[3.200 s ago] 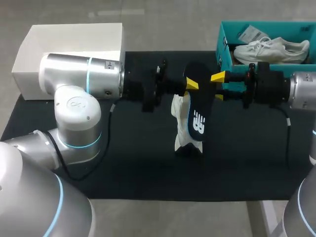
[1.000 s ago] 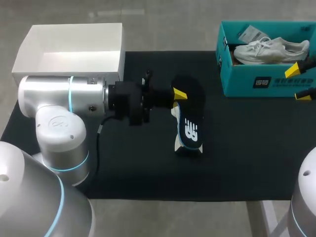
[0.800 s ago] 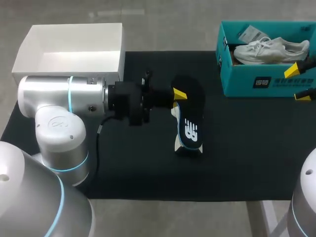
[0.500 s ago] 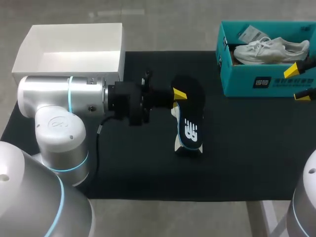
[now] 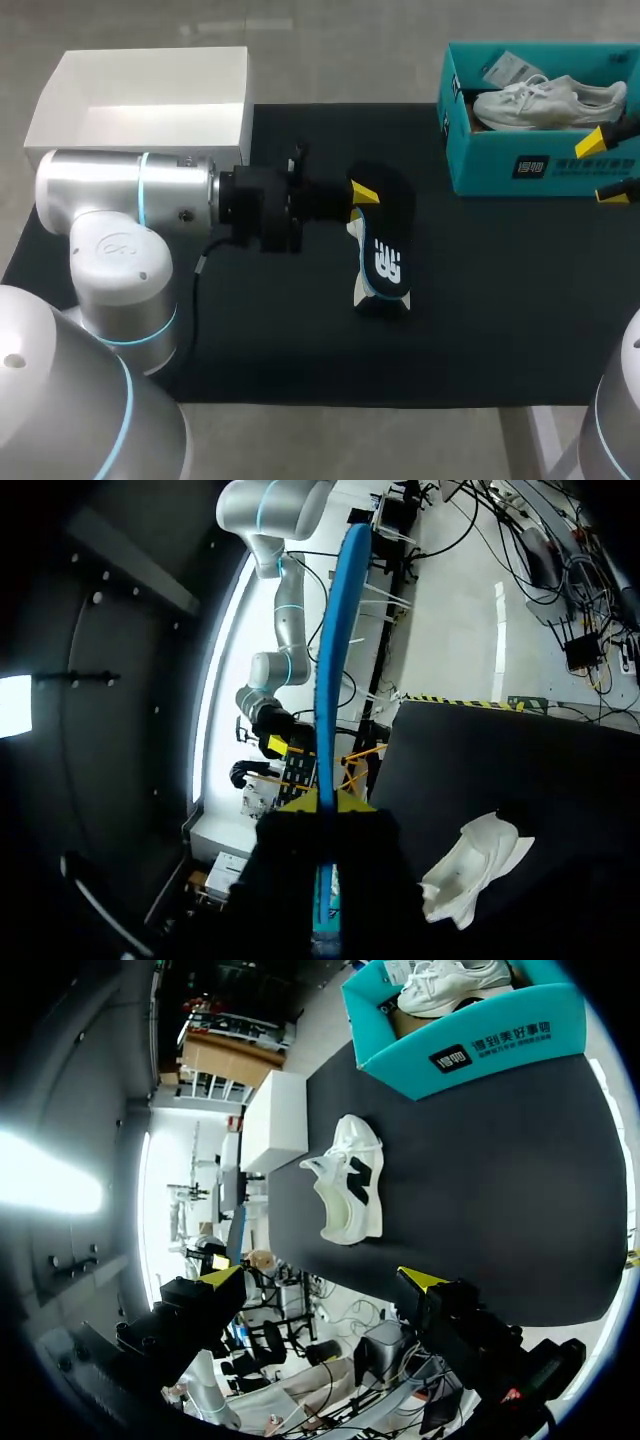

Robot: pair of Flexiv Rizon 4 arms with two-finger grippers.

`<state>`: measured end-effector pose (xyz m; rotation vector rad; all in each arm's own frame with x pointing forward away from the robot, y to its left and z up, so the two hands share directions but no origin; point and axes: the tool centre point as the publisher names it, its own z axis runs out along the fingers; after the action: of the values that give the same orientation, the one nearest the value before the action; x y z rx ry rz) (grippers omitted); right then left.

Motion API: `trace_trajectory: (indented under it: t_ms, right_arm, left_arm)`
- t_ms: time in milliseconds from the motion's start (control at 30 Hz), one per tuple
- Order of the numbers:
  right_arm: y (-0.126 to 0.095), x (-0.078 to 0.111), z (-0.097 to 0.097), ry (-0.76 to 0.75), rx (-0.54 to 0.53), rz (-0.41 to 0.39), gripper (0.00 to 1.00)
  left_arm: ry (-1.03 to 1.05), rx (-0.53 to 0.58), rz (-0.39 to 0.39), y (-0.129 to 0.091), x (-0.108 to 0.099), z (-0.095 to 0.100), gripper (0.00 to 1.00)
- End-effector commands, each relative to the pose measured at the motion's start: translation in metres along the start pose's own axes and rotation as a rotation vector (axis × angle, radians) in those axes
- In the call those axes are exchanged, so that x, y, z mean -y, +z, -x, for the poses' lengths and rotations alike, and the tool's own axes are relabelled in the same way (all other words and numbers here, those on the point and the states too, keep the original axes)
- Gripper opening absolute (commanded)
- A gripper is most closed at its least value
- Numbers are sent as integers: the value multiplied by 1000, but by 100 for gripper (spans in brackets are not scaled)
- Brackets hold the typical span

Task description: Take the shoe out of the shoebox, open the shoe tongue, remove and reinsert the insole, then place the shoe into the shoebox

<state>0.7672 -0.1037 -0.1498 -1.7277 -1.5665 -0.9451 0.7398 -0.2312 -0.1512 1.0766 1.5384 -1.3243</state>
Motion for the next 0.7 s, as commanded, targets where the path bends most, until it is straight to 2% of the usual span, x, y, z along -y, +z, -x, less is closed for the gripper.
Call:
trace_trajectory:
  t_ms: [33, 267, 300, 400, 567, 600, 700]
  right_arm:
    - [0, 1, 0, 1, 4, 1, 100]
    - [0, 1, 0, 1, 4, 1, 100]
    - [0, 1, 0, 1, 4, 1, 100]
    - [0, 1, 0, 1, 4, 1, 100]
    - [0, 1, 0, 1, 4, 1, 100]
    - [0, 1, 0, 1, 4, 1, 100]
    - [0, 1, 0, 1, 4, 1, 100]
  left_arm:
    - [-151, -86, -46, -3, 0, 12, 0]
    - [-415, -242, -29, -17, -4, 4, 0]
    - [-471, -301, -27, -18, -5, -1, 0]
    - [-556, -358, -40, -20, -9, -15, 0]
    - [-558, -384, -29, -17, -13, -35, 0]
    - [-524, -378, -2, -14, -14, -38, 0]
    - [-496, -400, -36, -7, -13, -47, 0]
